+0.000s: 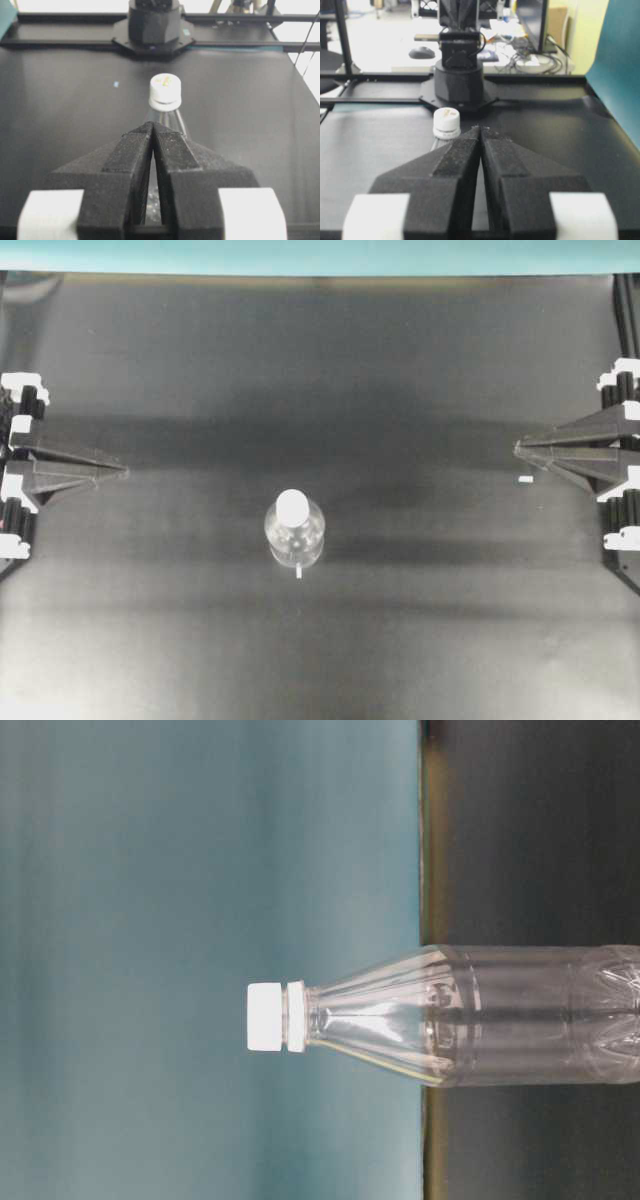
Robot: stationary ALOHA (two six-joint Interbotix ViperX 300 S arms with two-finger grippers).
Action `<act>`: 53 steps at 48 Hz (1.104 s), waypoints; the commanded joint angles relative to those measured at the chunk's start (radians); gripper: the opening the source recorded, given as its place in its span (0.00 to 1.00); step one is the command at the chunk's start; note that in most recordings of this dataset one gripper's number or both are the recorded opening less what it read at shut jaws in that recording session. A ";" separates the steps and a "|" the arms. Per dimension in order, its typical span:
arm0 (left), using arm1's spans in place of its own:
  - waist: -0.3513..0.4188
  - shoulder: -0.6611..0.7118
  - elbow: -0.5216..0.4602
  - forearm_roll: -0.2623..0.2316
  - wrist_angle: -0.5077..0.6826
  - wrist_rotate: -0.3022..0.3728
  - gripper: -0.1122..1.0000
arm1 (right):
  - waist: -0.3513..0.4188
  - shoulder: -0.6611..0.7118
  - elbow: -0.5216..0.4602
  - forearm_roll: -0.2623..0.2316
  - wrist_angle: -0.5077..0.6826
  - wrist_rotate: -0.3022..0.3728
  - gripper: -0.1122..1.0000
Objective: Open the bottle cap by holding the bottle with the left arm and twisting the cap with the right arm.
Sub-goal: 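Move the left gripper toward the clear plastic bottle's body, then close the left gripper around the bottle body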
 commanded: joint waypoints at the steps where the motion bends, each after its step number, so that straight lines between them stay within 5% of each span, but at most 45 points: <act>1: -0.006 0.029 -0.092 0.041 -0.008 -0.015 0.23 | -0.026 0.003 -0.012 0.003 -0.006 0.012 0.13; 26: -0.003 0.526 -0.431 0.041 -0.101 -0.002 0.19 | -0.031 0.011 -0.054 0.020 0.095 0.017 0.09; 29: 0.005 0.560 -0.448 0.041 -0.107 -0.002 0.27 | -0.032 0.009 -0.054 0.032 0.100 0.018 0.09; 38: 0.014 0.640 -0.449 0.041 -0.204 -0.035 0.78 | -0.040 0.011 -0.054 0.040 0.109 0.034 0.09; 43: 0.003 0.687 -0.443 0.041 -0.229 -0.071 0.97 | -0.048 0.009 -0.054 0.041 0.104 0.044 0.09; 53: -0.028 0.807 -0.411 0.041 -0.350 -0.089 0.99 | -0.061 -0.003 -0.058 0.041 0.124 0.114 0.09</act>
